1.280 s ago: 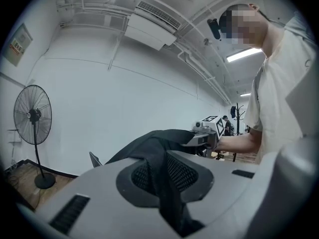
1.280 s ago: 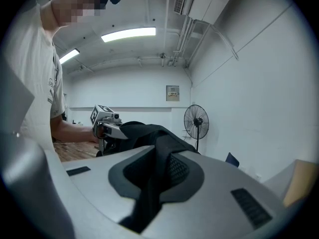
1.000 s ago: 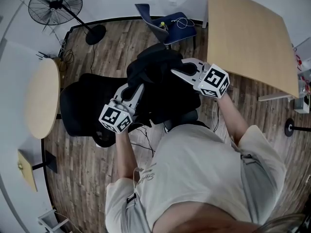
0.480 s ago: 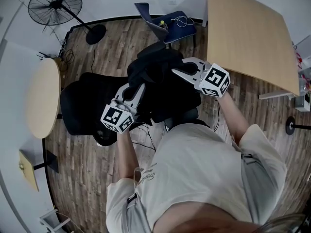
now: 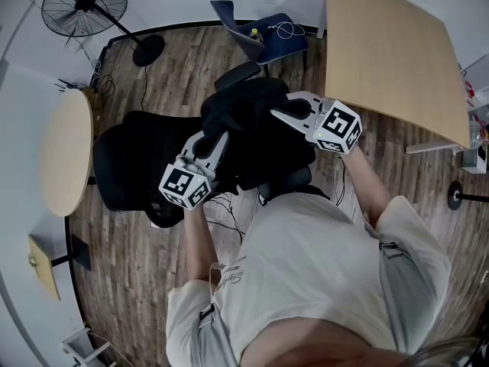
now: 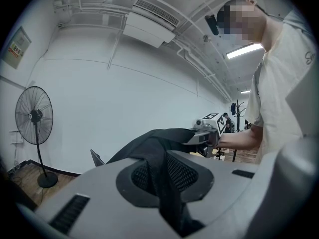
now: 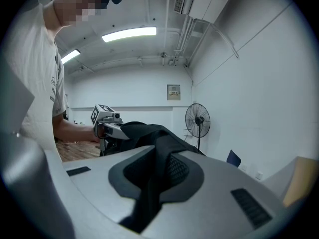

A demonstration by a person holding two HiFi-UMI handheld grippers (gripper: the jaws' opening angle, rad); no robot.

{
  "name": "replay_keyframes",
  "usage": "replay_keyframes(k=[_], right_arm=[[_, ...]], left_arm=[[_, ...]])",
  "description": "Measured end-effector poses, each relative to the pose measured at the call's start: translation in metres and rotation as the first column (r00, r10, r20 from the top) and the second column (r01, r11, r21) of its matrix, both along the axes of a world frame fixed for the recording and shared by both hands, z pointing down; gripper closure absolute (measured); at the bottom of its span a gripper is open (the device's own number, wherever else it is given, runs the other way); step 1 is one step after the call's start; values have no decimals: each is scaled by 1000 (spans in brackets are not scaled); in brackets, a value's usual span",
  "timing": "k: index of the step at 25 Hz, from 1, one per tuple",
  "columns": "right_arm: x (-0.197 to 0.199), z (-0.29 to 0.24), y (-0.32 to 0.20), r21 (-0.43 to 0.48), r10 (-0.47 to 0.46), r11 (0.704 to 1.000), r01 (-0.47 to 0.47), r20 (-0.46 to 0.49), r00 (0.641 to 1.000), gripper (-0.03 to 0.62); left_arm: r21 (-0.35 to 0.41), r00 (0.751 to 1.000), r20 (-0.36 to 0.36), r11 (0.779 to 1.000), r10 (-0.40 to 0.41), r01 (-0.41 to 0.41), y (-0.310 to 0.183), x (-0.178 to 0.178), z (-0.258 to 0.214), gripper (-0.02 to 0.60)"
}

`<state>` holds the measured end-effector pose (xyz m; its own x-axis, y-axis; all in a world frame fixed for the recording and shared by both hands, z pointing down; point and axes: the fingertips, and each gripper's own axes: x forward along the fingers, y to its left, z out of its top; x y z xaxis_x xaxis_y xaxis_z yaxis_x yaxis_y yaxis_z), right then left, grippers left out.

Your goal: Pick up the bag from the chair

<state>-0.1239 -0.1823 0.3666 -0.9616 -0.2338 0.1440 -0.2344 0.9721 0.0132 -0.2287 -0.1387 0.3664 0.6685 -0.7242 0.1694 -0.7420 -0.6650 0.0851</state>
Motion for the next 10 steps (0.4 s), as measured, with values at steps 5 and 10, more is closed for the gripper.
replay_keyframes(k=[5, 10], right_arm=[[0, 2, 1, -1, 7, 1000, -7, -5, 1000, 566], [0, 5, -1, 2, 4, 1000, -4, -12, 1000, 566]], left_arm=[[-7, 1000, -1, 1000, 6, -6, 1, 0, 3, 531], [-10, 1000, -3, 1000, 3, -3, -1, 0, 6, 531]])
